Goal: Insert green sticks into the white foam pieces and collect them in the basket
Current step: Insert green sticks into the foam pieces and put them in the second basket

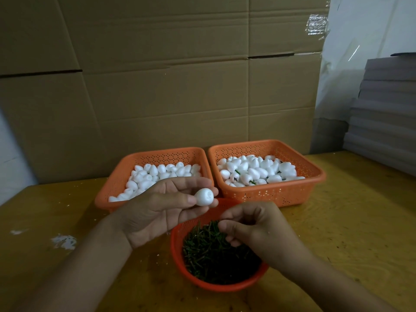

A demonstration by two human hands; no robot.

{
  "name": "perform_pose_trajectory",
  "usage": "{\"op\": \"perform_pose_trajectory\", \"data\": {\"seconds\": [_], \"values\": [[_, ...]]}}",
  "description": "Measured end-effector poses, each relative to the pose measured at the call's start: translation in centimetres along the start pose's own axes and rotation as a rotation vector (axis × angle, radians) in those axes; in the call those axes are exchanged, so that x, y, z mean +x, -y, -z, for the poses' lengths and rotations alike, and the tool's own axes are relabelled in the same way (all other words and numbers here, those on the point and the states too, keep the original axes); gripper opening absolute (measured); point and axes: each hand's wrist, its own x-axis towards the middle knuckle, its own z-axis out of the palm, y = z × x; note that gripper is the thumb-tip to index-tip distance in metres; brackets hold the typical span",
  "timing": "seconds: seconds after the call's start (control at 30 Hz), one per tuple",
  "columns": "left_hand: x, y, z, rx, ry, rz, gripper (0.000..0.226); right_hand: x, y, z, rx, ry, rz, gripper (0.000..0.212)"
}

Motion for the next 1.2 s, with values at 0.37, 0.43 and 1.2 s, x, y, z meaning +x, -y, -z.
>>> {"op": "perform_pose_trajectory", "data": {"seconds": [0.37,0.43,1.2], "values": [[0.32,0.23,0.05,0.072,-0.124,0.019,0.031,0.41,-0.02,0.46,0.57,0.046,-0.184,0.023],[0.33,0.24,0.18,0.07,-0.135,0.025,0.031,0.48,0.01,0.45,0.589,0.032,-0.189,0.018],[0.39,0.43,0.09,0.087,-0.152,0.04,0.033,0.22,0.13,-0.12,0.166,-0.112,-0.008,0.02]]}}
